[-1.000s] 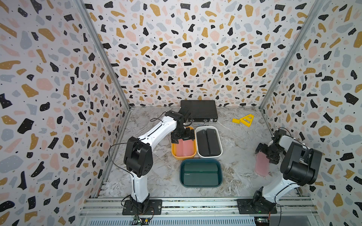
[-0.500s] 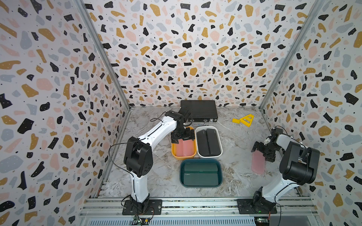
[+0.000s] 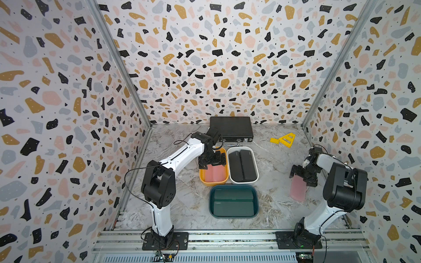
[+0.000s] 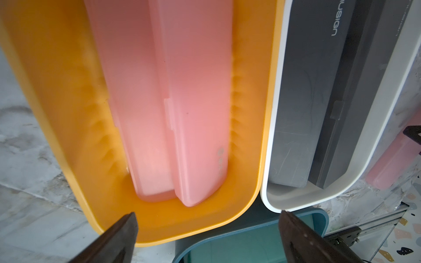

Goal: Place the pencil cases by color into the storage box
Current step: Adjust the pencil case at the center of the board, then pick up the pencil case from the center of the board.

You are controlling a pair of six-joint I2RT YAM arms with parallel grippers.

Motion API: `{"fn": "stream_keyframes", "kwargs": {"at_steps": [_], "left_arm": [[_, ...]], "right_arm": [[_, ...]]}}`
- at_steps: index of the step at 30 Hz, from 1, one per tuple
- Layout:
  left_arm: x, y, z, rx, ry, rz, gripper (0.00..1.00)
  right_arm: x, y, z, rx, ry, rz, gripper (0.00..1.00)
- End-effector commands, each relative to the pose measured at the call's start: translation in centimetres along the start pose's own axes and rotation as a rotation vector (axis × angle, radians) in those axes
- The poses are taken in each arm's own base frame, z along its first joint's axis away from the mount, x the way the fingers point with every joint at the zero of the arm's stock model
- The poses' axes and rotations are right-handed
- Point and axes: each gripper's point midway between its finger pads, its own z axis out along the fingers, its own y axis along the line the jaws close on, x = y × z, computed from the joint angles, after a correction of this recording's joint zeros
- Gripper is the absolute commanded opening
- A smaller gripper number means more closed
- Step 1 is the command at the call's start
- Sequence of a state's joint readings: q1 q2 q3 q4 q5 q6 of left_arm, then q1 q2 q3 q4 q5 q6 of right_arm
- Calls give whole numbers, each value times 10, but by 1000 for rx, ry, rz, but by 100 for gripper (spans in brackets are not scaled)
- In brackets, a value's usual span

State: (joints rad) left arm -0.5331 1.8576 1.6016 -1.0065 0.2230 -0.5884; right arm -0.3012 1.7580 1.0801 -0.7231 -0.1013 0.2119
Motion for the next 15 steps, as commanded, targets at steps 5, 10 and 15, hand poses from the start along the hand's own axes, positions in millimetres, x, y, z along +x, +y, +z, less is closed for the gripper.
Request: {"fn": "stream_keyframes", "kwargs": {"at_steps": [5, 10, 15], "left_arm": [[3, -11, -5, 77, -24, 54, 100], [3, -12, -7, 93, -34, 75, 100], [5, -11, -12, 91, -52, 94, 100]], "right_arm": [[23, -6, 12, 69, 99, -25, 95], [24, -10, 13, 95, 97, -24, 89], [25, -8, 14, 90, 97, -29, 79]]}}
